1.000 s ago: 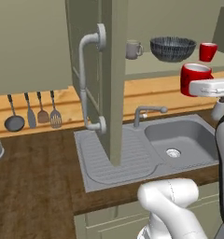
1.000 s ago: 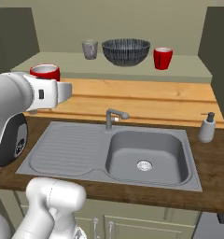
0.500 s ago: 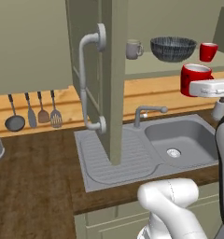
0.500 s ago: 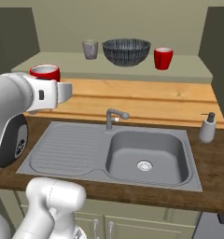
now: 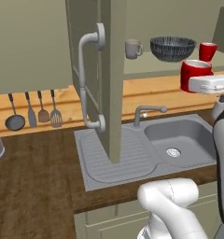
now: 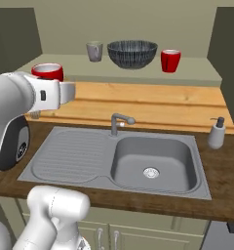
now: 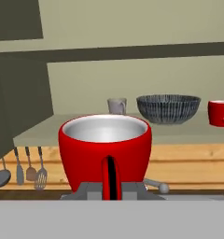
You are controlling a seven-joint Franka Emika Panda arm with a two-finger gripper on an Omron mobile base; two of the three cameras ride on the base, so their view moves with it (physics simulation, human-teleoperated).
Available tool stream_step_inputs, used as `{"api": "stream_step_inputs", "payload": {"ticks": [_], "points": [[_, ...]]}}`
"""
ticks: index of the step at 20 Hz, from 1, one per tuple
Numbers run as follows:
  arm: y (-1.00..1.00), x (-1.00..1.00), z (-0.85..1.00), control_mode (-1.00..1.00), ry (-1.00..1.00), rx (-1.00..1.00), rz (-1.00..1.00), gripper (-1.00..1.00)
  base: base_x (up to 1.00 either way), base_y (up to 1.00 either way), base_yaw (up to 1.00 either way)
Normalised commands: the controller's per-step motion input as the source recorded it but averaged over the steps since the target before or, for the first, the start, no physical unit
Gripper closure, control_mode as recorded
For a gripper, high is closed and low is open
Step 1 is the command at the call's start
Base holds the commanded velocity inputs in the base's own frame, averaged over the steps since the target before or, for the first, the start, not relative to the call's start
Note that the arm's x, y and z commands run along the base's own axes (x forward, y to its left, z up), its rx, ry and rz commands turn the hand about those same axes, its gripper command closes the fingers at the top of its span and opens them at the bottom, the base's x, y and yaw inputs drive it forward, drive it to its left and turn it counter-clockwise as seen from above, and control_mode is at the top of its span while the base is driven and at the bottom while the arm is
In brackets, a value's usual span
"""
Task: Gather all objects into one cabinet and sort the glasses and bowls to opposite sides.
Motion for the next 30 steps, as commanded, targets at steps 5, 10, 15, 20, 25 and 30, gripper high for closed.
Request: {"api": "stream_step_inputs", "payload": {"ticks": [5,10,15,20,25,30], "points": [[0.13,0.33,0.49,-1.0,-0.11,-0.01,0.0,1.0,0.0,0.0,0.0],[0.59,0.56,0.03,-1.0,-0.01,0.0,0.0,1.0,0.0,0.0,0.0],[0.38,0.26,-0.07,-1.0,0.01,-0.01,0.04,1.0,0.0,0.0,0.0],[0.11,0.72,-0.05,-1.0,-0.02,0.0,0.0,1.0,0.0,0.0,0.0],[0.19,0.85,-0.08,-1.0,0.0,0.0,0.0,1.0,0.0,0.0,0.0],[0.37,0.75,-0.34,-1.0,0.0,0.0,0.02,1.0,0.0,0.0,0.0]]}}
